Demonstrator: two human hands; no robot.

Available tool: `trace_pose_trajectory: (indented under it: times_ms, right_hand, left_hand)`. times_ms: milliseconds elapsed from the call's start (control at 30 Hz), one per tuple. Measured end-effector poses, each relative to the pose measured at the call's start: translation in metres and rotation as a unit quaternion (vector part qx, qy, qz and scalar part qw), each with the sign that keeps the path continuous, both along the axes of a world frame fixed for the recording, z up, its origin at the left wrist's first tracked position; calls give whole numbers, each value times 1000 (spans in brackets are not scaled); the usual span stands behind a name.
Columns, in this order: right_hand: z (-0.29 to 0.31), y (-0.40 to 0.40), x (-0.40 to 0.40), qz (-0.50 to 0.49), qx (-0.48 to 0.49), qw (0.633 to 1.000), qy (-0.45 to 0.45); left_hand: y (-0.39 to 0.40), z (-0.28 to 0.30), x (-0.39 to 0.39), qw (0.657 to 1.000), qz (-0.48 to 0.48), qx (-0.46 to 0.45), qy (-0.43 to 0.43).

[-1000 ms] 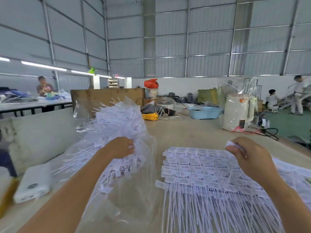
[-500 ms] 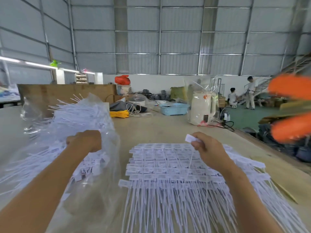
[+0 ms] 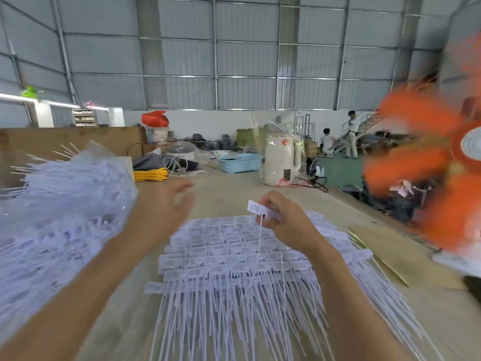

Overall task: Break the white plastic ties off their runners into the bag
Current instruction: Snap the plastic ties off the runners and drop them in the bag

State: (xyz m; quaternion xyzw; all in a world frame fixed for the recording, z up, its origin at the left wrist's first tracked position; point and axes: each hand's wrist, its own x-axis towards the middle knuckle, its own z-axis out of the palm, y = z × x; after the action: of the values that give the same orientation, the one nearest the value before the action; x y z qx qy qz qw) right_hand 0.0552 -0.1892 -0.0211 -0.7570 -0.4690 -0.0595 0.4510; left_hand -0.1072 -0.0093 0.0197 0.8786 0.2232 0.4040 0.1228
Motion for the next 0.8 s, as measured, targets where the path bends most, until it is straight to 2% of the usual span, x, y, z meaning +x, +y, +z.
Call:
trace_pose_trajectory:
  times_ms: [33,67,133,167,233,333,433,467,500,567,600,633,667,700,733,800]
  right_hand:
    - [0,2,-1,5,8,1000,-7]
    - [-1,3,-3,12,18,1000,-15]
    - [-1,4,-6,27,36,998,-43]
    - [-2,4,-6,29,38,997,-59]
    - [-5,4,-2,9,22,997,-80]
    - [-6,0,5,-52,-40,996,-62]
    - [-4,-17,14,-142,-153,978,-24]
    - [-2,-24,16,-170,-185,968,-23]
    - [1,-31,19,-198,-198,960,-29]
    - [5,-39,24,-247,-175,951,-56]
    - [6,-41,26,-255,-144,954,-64]
    - [7,-41,28,-250,-94,962,-61]
    - [7,-40,28,-243,-37,968,-47]
    - [7,-39,29,-240,10,970,-32]
    - [6,-37,29,-247,32,968,-25]
    - [3,-28,27,-250,23,967,-34]
  left_hand:
    - [-23,-2,11,994,-93,-50,-7]
    - [-42,-5,23,981,-160,-108,22]
    - [-64,-18,48,946,-221,-223,82]
    - [-67,-24,58,930,-238,-265,85]
    - [-65,-38,74,912,-256,-319,30]
    - [-56,-54,83,902,-261,-339,-61]
    - [-47,-55,81,866,-283,-391,-131]
    - [-43,-52,80,838,-280,-437,-170]
    - [-38,-45,78,789,-279,-503,-215]
    - [-26,-30,74,654,-322,-622,-285]
    - [-19,-22,70,609,-356,-646,-293]
    - [-15,-15,67,588,-386,-654,-281]
    - [-13,-10,63,582,-405,-656,-258]
    - [-12,-8,59,596,-407,-653,-230]
    - [-11,-8,57,646,-383,-630,-196]
    - [-10,-18,53,789,-298,-527,-107]
